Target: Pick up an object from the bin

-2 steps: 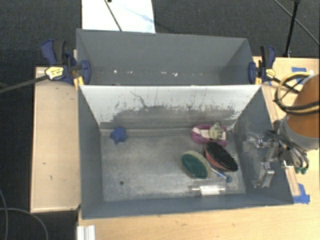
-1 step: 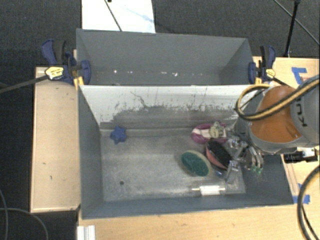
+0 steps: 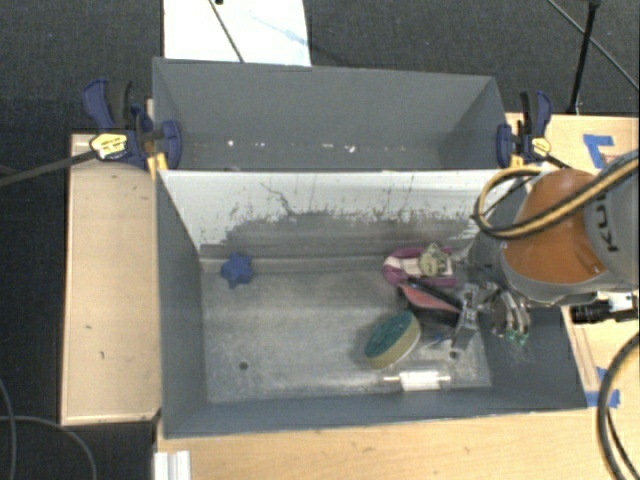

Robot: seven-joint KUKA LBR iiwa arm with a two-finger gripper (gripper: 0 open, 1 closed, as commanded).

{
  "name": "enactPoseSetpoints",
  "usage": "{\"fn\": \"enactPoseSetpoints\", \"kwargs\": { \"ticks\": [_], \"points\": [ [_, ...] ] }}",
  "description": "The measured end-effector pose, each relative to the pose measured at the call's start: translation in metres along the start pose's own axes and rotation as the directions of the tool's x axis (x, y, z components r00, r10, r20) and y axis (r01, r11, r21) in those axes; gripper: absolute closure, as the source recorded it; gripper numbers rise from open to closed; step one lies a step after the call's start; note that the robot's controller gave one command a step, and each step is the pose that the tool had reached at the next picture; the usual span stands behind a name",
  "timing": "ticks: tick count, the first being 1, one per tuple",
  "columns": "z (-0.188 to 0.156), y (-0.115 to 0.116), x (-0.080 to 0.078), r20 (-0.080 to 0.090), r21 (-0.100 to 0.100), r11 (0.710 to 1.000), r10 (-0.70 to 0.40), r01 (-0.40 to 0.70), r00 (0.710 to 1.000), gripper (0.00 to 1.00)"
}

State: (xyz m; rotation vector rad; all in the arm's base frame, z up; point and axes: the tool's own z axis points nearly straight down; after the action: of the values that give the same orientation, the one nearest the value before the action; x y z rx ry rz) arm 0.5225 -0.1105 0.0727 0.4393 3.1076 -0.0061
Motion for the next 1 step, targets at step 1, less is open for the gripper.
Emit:
{"fn": "enactPoseSetpoints", "kwargs": {
  "ticks": [1],
  "points": [
    [-0.1208,0.0007,0.0107,0.005,-0.004,1.000,-0.023,0.023,1.000,1.00]
  ]
}}
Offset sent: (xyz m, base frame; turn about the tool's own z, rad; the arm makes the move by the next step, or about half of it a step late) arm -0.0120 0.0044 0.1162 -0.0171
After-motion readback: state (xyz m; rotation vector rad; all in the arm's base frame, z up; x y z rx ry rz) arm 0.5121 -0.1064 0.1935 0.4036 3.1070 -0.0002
